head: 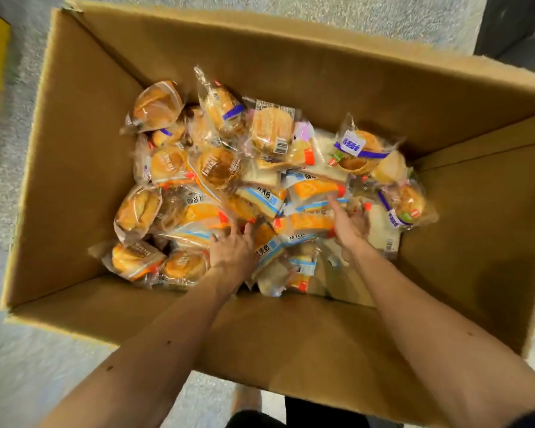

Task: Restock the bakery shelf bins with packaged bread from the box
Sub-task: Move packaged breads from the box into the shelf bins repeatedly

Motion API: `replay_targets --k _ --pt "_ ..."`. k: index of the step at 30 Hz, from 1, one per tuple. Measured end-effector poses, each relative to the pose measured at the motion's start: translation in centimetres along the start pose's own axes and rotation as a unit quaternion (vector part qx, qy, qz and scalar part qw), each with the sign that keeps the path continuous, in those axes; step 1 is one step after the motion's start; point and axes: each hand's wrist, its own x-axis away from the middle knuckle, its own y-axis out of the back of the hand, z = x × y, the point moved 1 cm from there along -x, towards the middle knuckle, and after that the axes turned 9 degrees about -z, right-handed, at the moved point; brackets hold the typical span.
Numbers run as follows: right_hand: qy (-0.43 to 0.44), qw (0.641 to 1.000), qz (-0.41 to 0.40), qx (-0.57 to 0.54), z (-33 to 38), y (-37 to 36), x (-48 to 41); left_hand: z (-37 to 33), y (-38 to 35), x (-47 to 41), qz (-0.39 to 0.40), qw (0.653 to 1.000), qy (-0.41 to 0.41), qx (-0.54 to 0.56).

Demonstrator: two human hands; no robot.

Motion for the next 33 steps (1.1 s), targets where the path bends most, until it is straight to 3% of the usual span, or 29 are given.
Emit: replay_targets --k 5,9,15,18,24,28,33 --pt "-0.104 0.980 0.042 -0.166 -4.7 -1.7 -10.9 0.2 0.7 -0.1 0.027 0.997 0.062 0.027" --pt "-0.134 0.966 0.103 -0.195 0.7 -0.6 -3.7 -0.1 2.2 0.2 0.060 0.995 0.062 0.055" --pt "-0.145 0.940 0.172 -0.258 1.8 -0.9 -3.3 -0.1 2.9 0.4 0.061 0.988 0.082 0.112" --pt "-0.163 0.937 0.180 -0.252 1.5 -1.0 -3.6 0.6 3.4 0.9 0.022 0.985 0.078 0.154" --pt "-0.161 0.941 0.172 -0.243 1.5 -0.4 -4.1 3.0 5.3 1.9 0.020 0.962 0.090 0.257" --pt "-0.169 0.939 0.170 -0.248 0.9 0.0 -3.3 4.3 5.9 2.8 0.008 0.935 0.095 0.342" --pt "-0.159 0.942 0.154 -0.254 -1.4 1.5 -1.1 4.5 6.4 4.4 0.037 0.834 0.065 0.546"
